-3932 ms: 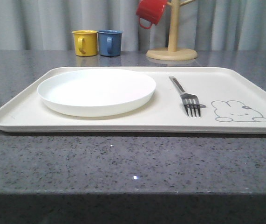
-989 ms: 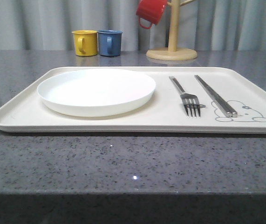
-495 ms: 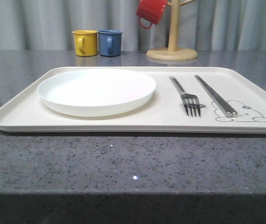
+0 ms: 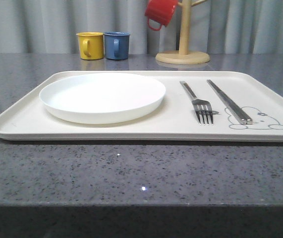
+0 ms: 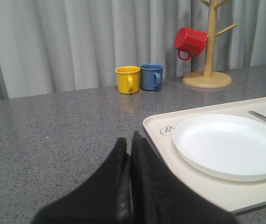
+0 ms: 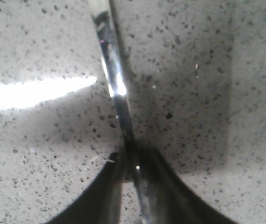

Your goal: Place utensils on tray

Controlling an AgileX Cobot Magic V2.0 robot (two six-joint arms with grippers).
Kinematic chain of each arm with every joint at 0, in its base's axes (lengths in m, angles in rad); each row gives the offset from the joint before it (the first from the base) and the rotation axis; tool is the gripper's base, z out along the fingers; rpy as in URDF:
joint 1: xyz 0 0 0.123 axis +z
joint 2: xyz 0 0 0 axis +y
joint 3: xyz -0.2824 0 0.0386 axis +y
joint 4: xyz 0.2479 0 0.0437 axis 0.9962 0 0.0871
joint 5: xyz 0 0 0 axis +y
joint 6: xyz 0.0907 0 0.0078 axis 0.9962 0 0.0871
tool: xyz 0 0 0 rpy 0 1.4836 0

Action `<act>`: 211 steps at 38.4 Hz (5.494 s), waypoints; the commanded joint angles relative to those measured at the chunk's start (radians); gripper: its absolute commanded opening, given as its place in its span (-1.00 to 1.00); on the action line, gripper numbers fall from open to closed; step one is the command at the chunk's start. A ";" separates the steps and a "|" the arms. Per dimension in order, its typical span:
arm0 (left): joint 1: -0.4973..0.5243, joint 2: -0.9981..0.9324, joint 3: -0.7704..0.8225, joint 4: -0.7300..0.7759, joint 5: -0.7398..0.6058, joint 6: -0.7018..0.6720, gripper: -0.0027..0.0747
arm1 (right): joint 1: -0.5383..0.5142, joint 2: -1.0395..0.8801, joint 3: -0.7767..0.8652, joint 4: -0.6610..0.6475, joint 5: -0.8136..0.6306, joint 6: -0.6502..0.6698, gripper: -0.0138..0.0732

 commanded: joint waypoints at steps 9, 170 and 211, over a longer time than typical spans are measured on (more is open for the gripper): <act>0.001 0.014 -0.025 -0.009 -0.085 -0.009 -0.98 | -0.006 -0.083 -0.019 0.000 0.024 -0.012 -0.65; 0.001 0.014 -0.025 -0.009 -0.082 -0.009 -0.98 | 0.586 -1.620 1.130 -0.130 -0.987 0.232 -0.84; 0.329 -0.069 0.351 -0.009 -0.266 -0.009 -0.98 | 0.586 -1.620 1.130 -0.129 -0.987 0.232 -0.84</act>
